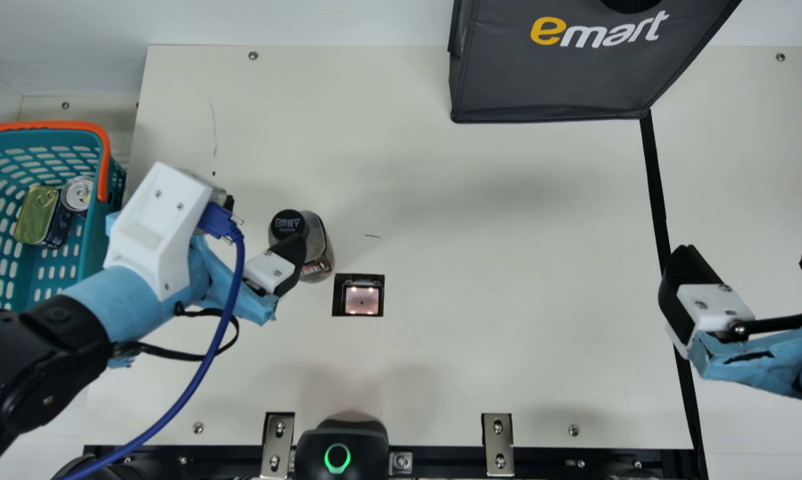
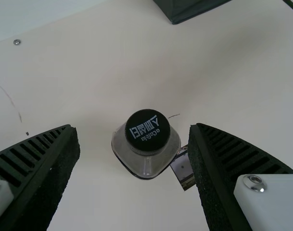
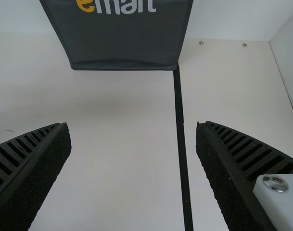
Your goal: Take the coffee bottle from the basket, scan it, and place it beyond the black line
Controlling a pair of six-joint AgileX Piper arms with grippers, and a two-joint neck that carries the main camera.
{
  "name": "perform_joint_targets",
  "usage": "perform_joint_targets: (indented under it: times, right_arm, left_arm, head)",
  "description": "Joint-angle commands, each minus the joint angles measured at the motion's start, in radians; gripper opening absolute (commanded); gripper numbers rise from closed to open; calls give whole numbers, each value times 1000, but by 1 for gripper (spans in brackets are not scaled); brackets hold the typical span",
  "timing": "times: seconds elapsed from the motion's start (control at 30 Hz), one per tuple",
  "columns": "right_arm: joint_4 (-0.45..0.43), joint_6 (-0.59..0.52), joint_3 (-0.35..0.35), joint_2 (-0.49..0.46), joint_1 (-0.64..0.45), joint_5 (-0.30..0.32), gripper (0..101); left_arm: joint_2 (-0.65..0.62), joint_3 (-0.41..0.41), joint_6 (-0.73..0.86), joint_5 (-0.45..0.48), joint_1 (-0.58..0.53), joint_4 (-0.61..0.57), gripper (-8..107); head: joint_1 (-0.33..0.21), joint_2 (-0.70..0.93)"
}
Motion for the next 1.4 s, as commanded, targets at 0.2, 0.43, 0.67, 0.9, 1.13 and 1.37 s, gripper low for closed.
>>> perform_joint_targets:
  times: [0.2, 0.43, 0.67, 0.9, 1.13, 1.37]
  right_arm:
    - [0, 0, 0, 0, 0, 0, 91]
    - [0, 0, 0, 0, 0, 0, 91]
    - [0, 0, 0, 0, 0, 0, 91]
    - [0, 0, 0, 0, 0, 0, 91]
    - [0, 0, 0, 0, 0, 0, 91]
    - [0, 0, 0, 0, 0, 0, 91]
  left_arm:
    - [18, 12, -53, -21, -31, 31, 90]
    - [43, 13, -108, -34, -44, 61, 90]
    - [67, 12, -182, -36, -46, 101, 90]
    - [88, 8, -247, -40, -58, 133, 90]
    - [100, -6, -302, -34, -88, 153, 90]
    - [109, -9, -347, -33, -118, 177, 90]
  head:
    - [-27, 2]
    - [-27, 2]
    - [-27, 2]
    - [-27, 2]
    - [-27, 2]
    - [-27, 2]
